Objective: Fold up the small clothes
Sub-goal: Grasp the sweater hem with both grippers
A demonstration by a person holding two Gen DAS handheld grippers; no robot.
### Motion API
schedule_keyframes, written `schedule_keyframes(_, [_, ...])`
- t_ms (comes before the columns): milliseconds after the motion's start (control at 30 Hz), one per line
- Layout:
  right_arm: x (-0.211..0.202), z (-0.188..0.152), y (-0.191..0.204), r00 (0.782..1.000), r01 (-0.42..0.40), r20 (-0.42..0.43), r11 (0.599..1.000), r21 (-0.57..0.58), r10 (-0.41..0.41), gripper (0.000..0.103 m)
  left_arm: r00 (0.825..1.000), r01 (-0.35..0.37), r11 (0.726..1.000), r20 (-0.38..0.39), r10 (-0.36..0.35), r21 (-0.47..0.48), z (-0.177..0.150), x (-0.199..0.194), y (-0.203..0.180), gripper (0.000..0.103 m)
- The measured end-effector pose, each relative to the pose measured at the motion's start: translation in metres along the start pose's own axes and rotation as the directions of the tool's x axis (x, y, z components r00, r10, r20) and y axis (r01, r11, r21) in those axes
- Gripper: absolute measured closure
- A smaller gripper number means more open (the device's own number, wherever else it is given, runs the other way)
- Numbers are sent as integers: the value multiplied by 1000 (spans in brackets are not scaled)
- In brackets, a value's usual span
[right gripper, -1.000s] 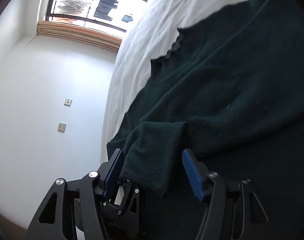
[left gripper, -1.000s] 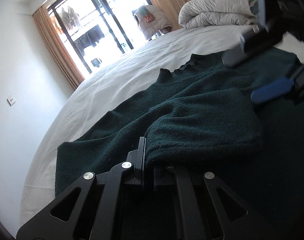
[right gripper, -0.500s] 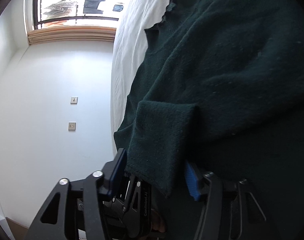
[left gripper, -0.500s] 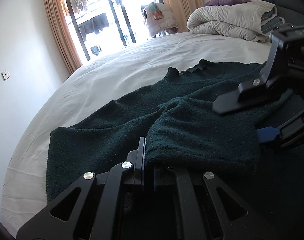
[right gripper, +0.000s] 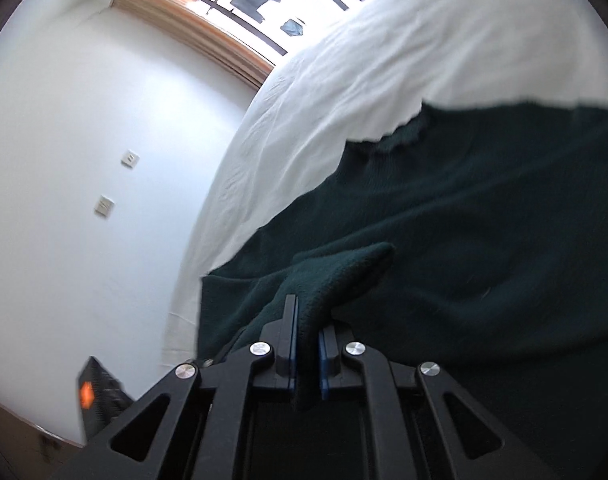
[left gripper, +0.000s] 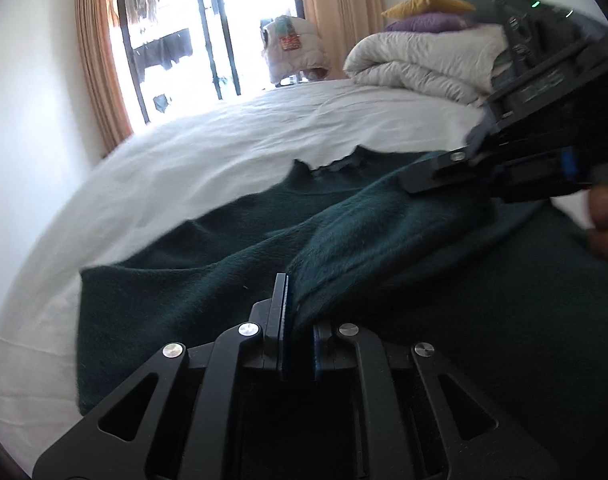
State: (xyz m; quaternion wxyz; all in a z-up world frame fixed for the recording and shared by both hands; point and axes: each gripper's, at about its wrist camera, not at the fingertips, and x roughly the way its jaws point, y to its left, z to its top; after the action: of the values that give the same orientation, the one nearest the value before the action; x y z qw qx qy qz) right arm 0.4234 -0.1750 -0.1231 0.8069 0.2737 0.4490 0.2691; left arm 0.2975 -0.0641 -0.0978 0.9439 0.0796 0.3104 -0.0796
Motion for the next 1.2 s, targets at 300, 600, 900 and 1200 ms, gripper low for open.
schedule_keyframes(300, [-26,44,-44,973,230,33,966,-115,-227,94,999,23,1000,-50,-22,9,-23,-15,-13,89])
schedule_keyframes(600, [-22,40,-92,964,265,18,964,-32,-264,94,999,43,988,-11,-45,-146,-31,-49,23,89])
schedule_keyframes(900, [-24,35,-99,968,249,-5,967,43,-250,73,994,-105,970,8,109,-221,28,-29,82,89])
schedule_keyframes(1200, [-23,27,-94,951,310,-21,951,-13,-310,94,976,-111,974,-207,69,-197,-4,32,76,89])
